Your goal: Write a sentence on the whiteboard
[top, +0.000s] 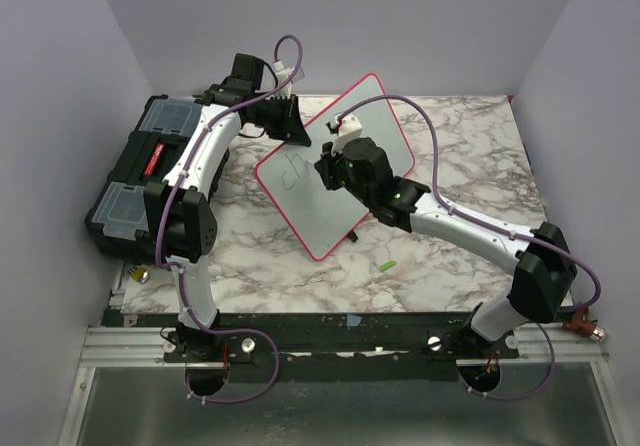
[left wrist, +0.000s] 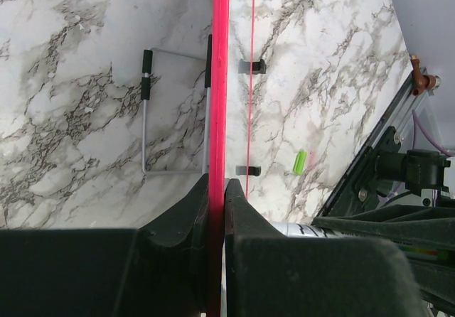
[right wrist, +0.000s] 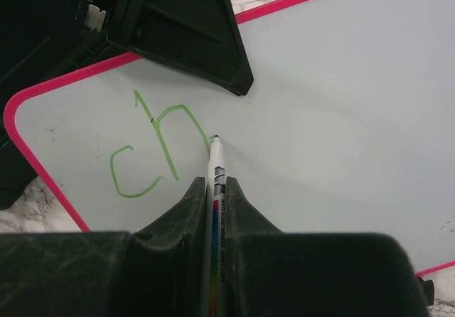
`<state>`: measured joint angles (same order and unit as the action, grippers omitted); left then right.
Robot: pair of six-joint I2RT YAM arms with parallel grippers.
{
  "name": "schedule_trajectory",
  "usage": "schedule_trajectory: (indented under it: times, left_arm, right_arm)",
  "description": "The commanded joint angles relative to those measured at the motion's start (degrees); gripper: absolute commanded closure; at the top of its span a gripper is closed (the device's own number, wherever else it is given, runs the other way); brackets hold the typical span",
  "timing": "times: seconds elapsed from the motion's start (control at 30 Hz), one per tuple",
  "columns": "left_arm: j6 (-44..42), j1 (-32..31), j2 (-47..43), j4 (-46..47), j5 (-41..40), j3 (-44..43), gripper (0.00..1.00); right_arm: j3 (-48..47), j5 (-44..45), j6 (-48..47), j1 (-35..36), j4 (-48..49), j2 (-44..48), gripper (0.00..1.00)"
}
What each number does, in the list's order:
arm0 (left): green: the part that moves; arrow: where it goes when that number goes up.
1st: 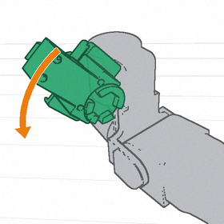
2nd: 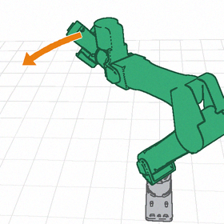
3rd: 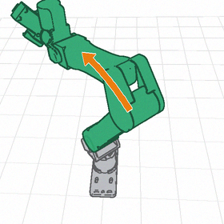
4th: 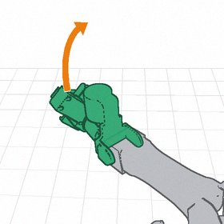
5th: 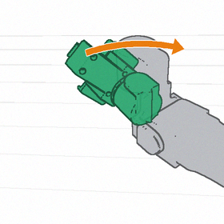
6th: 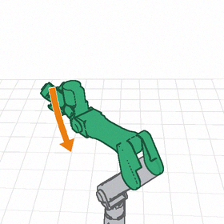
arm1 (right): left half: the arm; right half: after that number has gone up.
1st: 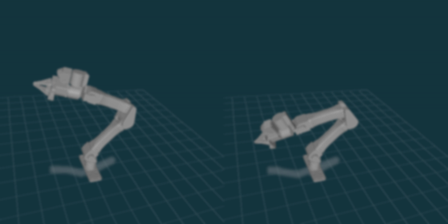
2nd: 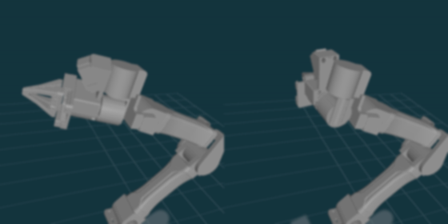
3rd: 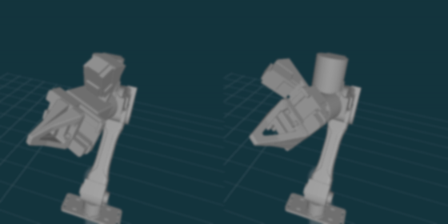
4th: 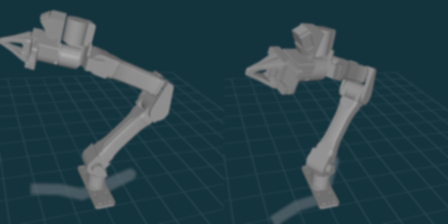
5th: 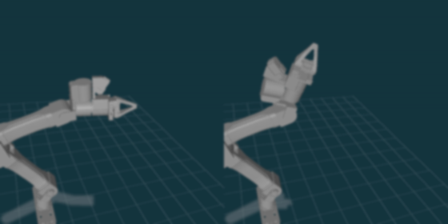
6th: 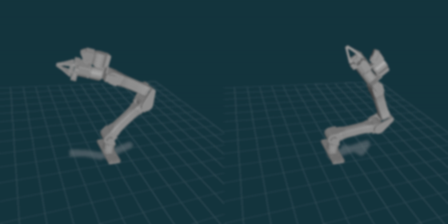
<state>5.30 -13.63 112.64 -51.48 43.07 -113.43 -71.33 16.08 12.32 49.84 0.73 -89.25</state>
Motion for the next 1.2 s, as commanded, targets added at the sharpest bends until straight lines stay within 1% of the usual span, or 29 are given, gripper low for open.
schedule_trajectory:
  times: [0.0, 0.4, 0.53, 0.73, 1.17]
  left_arm:
    - [-5.03, 0.05, -2.42, 2.09, -8.61, 0.75, 1.0]
    - [-5.04, -0.08, -2.73, 2.05, -8.7, 1.0, 1.0]
    - [-5.04, -0.17, -2.78, 2.09, -8.7, 1.26, 1.0]
    - [-5.04, -0.26, -2.78, 2.17, -8.79, 1.2, 1.0]
    - [-5.04, -0.26, -2.85, 2.09, -8.97, 1.17, 1.0]
  right_arm:
    - [-1.27, 3.53, -1.08, -0.26, 0.68, -1.37, 0.99]
    - [-3.69, 5.14, -2.41, -0.27, 0.41, -2.59, 0.99]
    - [-4.34, 3.68, -2.52, -0.27, 0.54, -2.86, 0.99]
    - [-2.85, -1.1, -2.89, -0.28, 2.41, -2.07, 0.99]
    - [0.93, -3.85, -1.53, -0.22, 2.17, -1.04, 0.99]
